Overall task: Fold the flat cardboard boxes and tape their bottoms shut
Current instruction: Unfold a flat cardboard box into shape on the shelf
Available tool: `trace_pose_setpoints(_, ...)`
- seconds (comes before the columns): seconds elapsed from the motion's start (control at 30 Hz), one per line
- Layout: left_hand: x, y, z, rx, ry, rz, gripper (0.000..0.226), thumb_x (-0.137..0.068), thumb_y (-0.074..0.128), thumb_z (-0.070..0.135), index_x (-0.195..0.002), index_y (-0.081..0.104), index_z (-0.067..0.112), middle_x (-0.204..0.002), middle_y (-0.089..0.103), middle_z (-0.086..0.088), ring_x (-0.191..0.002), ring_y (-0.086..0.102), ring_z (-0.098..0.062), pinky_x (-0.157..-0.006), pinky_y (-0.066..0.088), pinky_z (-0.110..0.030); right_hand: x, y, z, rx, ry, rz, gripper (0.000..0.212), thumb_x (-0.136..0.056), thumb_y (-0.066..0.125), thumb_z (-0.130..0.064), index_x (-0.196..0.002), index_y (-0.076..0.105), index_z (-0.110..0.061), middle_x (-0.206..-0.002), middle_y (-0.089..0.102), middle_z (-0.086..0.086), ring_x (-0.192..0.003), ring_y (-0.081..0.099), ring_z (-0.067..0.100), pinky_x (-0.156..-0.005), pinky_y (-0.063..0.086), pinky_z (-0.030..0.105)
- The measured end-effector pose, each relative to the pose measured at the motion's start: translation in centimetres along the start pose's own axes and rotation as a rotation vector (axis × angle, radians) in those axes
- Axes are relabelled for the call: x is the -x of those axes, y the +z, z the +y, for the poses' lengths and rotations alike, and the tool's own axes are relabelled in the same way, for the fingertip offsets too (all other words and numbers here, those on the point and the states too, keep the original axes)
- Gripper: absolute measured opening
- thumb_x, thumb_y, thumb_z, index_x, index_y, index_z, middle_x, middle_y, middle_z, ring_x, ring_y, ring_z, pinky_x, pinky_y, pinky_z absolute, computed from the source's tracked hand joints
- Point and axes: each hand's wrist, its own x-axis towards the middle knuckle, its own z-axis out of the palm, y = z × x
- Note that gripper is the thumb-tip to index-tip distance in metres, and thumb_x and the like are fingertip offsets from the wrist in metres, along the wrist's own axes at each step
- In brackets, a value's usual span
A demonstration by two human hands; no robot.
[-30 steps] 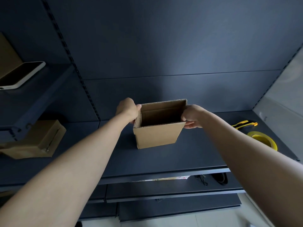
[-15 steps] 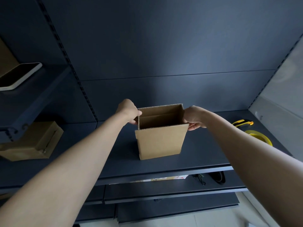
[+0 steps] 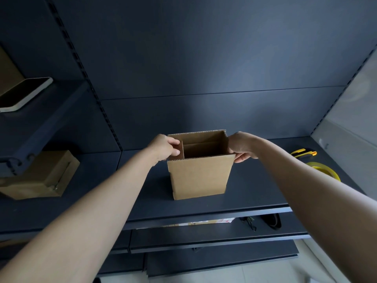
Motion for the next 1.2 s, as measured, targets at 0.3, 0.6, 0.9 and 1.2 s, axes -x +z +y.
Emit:
trace_pose_setpoints(0.3, 0.1, 0.9, -0.9, -0.071, 0.079, -0.022, 0.049, -0.09, 0.062, 0.005, -0.136, 0.052, 0.013, -0.146, 0.04, -0.001, -0.132, 0.041, -0.02, -0.099, 0.032, -0.021, 0.1, -0.1, 1.5, -0.333, -0.084, -0.14, 0.051, -0.098, 0.053, -0.021, -0.141, 0.036, -0.043, -0.103, 0.065, 0.005, -0.082, 0.061, 0.017, -0.078, 0.051, 0.032)
trace_pose_setpoints(0.6, 0.0, 1.0, -1.0, -0.139, 0.036, -0.012, 0.058, -0.083, 0.067, -0.005, -0.134, 0.055, 0.02, -0.145, 0.043, -0.001, -0.131, 0.043, -0.022, -0.101, 0.038, -0.024, -0.1, 0.2, 2.5, -0.567, -0.062, -0.057, 0.027, -0.103, 0.04, -0.034, -0.122, 0.059, -0.037, -0.12, 0.062, 0.0, -0.088, 0.06, 0.021, -0.074, 0.052, 0.03)
trace_pose_setpoints(0.9, 0.7, 1.5, -0.3, -0.123, 0.018, 0.119, 0.056, -0.077, 0.074, -0.004, -0.124, 0.056, 0.02, -0.129, 0.039, -0.009, -0.114, 0.048, -0.026, -0.075, 0.043, -0.025, -1.8, -0.4, 2.8, -0.733, 0.004, -0.101, 0.067, -0.093, 0.061, -0.023, -0.146, 0.028, -0.047, -0.125, 0.06, 0.001, -0.115, 0.053, 0.028, -0.078, 0.049, 0.035)
trace_pose_setpoints(1.2, 0.5, 1.5, -0.5, -0.106, 0.055, 0.059, 0.059, -0.076, 0.076, -0.001, -0.126, 0.053, 0.02, -0.079, 0.047, 0.004, -0.085, 0.05, -0.015, -0.068, 0.041, -0.023, -2.8, 2.0, 2.0, -0.65, 0.076, -0.128, 0.059, -0.082, 0.075, -0.027, -0.128, 0.048, -0.052, -0.123, 0.059, -0.001, -0.088, 0.052, 0.014, -0.065, 0.041, 0.025)
